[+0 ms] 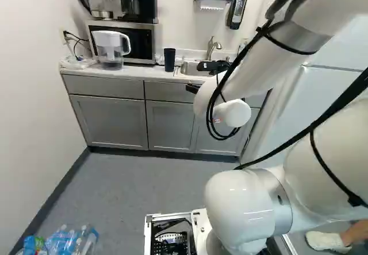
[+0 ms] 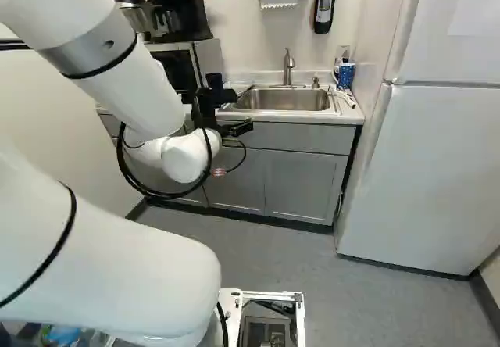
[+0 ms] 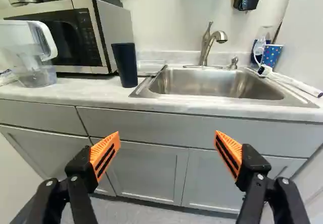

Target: Rinse the cup and place it in the tray

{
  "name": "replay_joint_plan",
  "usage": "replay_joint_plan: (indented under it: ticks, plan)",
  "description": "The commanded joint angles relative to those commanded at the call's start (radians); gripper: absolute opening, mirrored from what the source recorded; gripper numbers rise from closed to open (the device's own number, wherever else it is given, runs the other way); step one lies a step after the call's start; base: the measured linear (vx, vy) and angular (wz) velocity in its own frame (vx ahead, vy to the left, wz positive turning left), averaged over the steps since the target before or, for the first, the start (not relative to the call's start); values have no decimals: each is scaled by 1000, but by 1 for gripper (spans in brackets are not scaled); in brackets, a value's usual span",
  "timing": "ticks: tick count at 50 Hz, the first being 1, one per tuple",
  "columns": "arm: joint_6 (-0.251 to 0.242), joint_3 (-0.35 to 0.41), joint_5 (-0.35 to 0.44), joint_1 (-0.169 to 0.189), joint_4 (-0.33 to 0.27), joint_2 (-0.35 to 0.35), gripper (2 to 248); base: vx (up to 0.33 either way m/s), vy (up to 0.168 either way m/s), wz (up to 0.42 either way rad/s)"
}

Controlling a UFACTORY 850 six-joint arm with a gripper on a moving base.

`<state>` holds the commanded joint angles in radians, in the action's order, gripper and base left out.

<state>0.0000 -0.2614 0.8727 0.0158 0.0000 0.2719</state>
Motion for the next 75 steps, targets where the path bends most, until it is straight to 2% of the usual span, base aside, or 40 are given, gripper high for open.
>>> replay_joint_plan:
  ticks: [23,75]
  plan:
    - [0,-66,-17,-1,0,-14,247,0,0,0]
    - [0,-214,-134,-2,0,-48,247,0,0,0]
